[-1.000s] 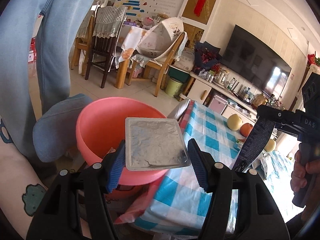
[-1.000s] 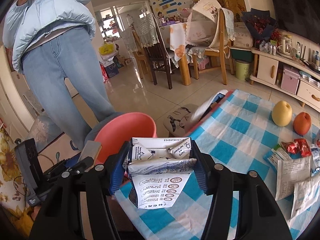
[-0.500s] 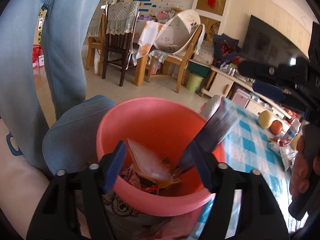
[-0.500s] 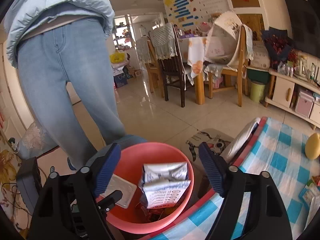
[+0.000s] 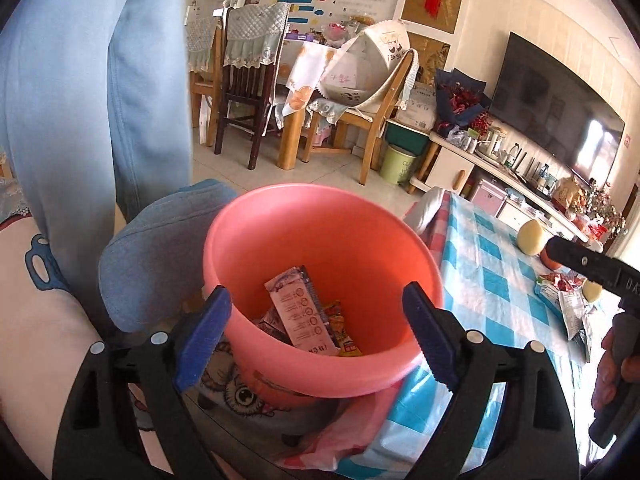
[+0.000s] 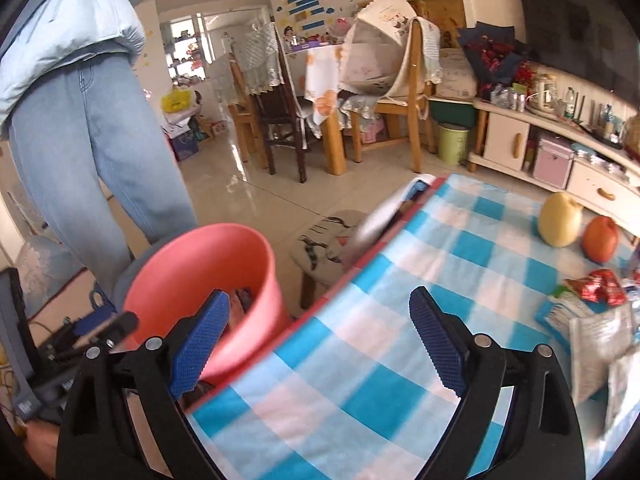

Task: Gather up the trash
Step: 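Move both open tools back over the table toward the remaining packets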

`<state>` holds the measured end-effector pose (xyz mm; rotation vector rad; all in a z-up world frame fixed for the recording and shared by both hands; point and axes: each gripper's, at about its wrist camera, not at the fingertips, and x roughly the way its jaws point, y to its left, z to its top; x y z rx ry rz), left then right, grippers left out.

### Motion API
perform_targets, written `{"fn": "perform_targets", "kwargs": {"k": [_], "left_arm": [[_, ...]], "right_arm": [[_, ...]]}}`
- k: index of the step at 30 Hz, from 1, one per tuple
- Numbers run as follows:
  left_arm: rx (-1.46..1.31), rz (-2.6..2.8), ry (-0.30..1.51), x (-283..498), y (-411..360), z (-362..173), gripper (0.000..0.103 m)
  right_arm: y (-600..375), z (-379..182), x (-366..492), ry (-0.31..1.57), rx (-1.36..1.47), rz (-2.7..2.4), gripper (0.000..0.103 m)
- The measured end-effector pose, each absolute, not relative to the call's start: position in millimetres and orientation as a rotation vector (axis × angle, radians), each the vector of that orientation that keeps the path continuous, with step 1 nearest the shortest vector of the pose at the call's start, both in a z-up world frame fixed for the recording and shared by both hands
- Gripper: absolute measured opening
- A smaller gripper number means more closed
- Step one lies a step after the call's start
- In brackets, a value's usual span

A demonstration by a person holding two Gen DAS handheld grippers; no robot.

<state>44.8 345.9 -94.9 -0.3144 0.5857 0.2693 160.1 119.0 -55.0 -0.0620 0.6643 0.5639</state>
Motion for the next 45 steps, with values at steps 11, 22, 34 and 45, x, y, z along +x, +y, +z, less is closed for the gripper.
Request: {"fn": "perform_targets", "kwargs": {"k": [11, 22, 34, 45], "left_arm": [[-0.279, 0.174, 0.591, 44, 296, -80, 0.088], [-0.257, 0.084, 0.589, 34, 253, -68, 0.088], [-0.323, -0.032, 0.582, 43, 194, -65, 0.088], [-0.340, -0.121, 0.639, 55, 138, -82, 0.088]], "right_arm": [[62, -36, 136, 0.647, -0.078, 0.507, 0.091], [18, -24, 116, 0.640, -0.033, 0.463, 0.094], [-59, -16, 101, 0.596, 0.051, 0.376, 0.094], [-120, -17, 106, 0.614, 0.134, 0.296, 0.094]]}}
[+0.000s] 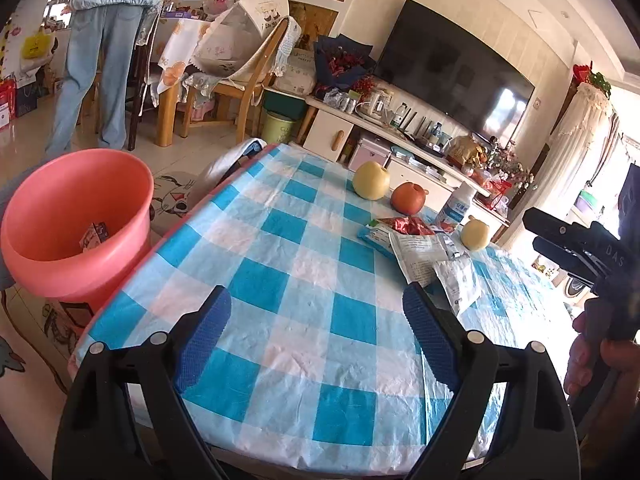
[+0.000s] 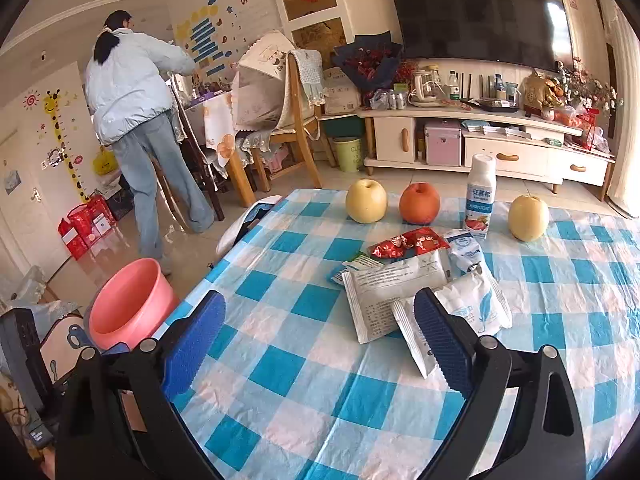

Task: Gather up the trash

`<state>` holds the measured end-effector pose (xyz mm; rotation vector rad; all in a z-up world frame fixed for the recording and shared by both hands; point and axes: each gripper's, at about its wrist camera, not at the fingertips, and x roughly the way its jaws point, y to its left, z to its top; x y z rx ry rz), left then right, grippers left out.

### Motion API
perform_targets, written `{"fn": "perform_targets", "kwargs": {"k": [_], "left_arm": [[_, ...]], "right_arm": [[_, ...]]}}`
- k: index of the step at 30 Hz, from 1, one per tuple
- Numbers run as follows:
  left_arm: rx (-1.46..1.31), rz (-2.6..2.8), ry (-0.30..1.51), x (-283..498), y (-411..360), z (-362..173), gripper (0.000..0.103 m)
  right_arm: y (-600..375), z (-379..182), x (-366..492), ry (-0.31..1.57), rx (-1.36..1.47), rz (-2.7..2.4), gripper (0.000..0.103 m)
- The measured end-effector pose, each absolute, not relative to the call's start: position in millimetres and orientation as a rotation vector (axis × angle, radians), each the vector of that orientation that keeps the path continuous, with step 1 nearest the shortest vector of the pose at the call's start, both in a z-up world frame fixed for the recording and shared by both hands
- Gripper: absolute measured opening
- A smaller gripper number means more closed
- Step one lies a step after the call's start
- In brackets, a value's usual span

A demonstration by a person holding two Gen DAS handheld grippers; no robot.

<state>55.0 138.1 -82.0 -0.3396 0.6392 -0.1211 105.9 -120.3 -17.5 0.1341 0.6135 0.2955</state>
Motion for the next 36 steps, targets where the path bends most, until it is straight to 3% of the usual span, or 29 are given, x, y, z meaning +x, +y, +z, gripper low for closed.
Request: {"fn": "perform_targets", "kwargs": {"k": [8, 36], "left_arm": [[-0.375, -0.130, 0.701, 61, 125, -109, 0.088], [-0.249, -0.254, 0.777, 76, 66, -126, 0.088]], "right_arm": [[-138, -8, 99, 0.575, 0.131, 0.277, 0.094], [-218, -18, 115, 0.654, 0.254, 0.152, 0.095]]}}
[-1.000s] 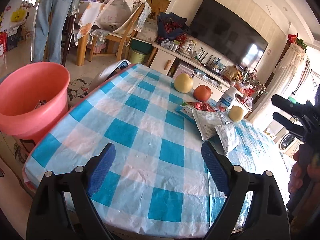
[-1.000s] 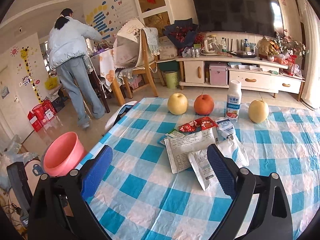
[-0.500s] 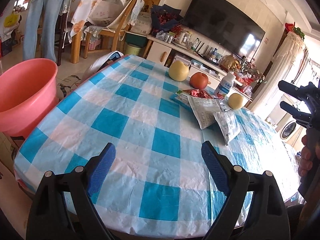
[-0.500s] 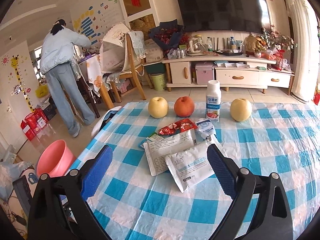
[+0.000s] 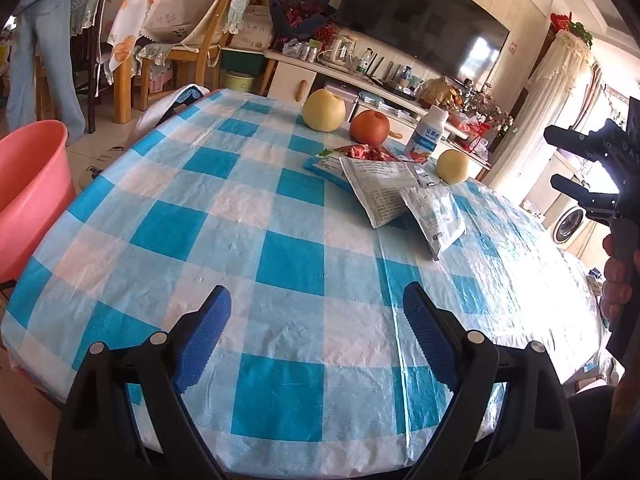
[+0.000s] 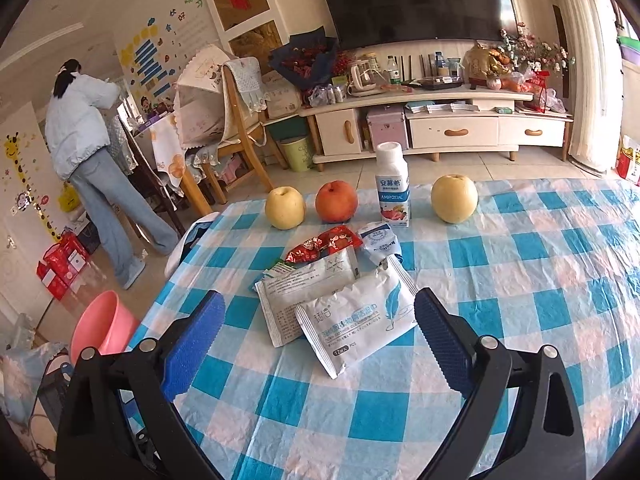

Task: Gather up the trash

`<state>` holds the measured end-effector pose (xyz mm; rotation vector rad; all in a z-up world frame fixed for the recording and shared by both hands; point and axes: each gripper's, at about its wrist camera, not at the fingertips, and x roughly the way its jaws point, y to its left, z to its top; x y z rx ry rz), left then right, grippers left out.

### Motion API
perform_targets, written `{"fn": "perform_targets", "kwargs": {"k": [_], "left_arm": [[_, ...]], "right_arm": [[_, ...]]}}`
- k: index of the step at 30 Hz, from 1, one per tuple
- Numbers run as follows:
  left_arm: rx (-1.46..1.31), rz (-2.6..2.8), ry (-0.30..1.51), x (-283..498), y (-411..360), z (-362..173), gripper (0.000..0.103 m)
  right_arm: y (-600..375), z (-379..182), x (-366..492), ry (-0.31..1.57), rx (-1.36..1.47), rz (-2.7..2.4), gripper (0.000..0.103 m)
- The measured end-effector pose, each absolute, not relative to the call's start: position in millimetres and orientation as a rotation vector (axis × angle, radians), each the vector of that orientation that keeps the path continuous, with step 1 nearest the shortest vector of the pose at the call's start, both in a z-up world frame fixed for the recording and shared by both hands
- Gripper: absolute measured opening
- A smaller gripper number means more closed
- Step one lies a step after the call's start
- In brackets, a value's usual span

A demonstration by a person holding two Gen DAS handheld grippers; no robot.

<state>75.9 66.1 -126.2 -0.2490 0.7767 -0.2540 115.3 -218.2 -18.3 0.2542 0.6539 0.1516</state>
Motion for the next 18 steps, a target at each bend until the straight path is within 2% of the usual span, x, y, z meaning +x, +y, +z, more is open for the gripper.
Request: {"fn": "perform_targets", "kwargs": {"k": [18], "left_arm": [[-0.221, -0.301, 0.800, 78, 43, -133, 0.088]], "right_arm": [[-242, -16, 116, 0.650, 0.290, 0.135, 0.095]]}}
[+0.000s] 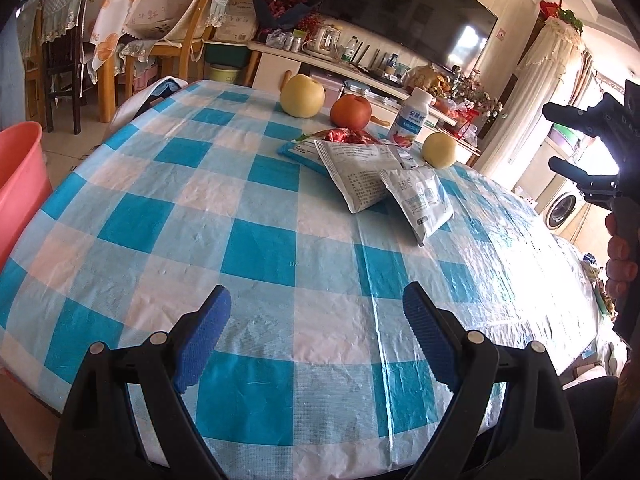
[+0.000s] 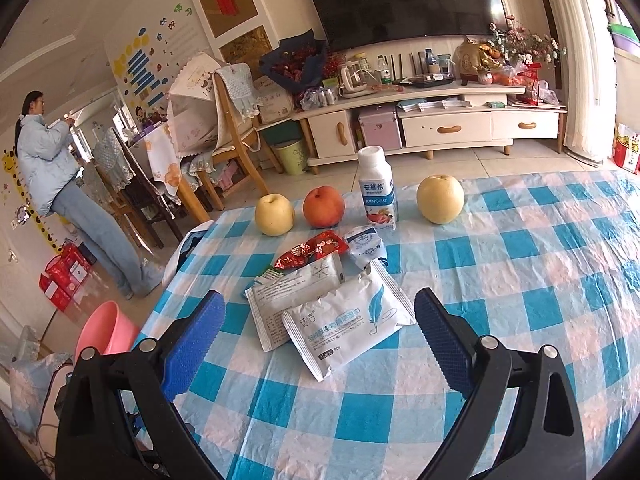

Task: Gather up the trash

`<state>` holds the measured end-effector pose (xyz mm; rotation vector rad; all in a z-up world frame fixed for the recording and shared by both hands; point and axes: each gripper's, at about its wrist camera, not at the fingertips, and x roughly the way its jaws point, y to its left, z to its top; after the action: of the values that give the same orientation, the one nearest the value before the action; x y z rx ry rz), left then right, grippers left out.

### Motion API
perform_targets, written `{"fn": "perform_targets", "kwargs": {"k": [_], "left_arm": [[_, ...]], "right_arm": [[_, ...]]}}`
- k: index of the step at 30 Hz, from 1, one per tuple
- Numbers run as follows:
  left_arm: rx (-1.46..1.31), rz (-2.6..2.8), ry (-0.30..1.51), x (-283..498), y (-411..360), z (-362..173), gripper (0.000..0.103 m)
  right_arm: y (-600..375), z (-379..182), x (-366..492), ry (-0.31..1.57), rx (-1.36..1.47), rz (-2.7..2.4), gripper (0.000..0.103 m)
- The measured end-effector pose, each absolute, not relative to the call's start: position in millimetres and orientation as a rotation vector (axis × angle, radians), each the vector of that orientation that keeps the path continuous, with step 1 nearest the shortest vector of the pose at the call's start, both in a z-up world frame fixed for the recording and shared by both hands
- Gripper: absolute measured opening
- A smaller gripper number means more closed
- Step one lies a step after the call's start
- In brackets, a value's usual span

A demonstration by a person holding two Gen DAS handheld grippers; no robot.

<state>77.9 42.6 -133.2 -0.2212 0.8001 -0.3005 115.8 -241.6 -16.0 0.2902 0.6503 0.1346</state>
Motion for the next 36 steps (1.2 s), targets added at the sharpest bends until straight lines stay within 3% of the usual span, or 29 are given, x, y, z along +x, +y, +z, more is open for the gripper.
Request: {"fn": "perform_targets", "kwargs": {"k": [36], "left_arm": [[-0.225, -0.358, 0.825, 82, 32, -141, 0.088]], "right_arm": [[-243, -45, 134, 0.779, 0.267, 0.130, 0.095]]}}
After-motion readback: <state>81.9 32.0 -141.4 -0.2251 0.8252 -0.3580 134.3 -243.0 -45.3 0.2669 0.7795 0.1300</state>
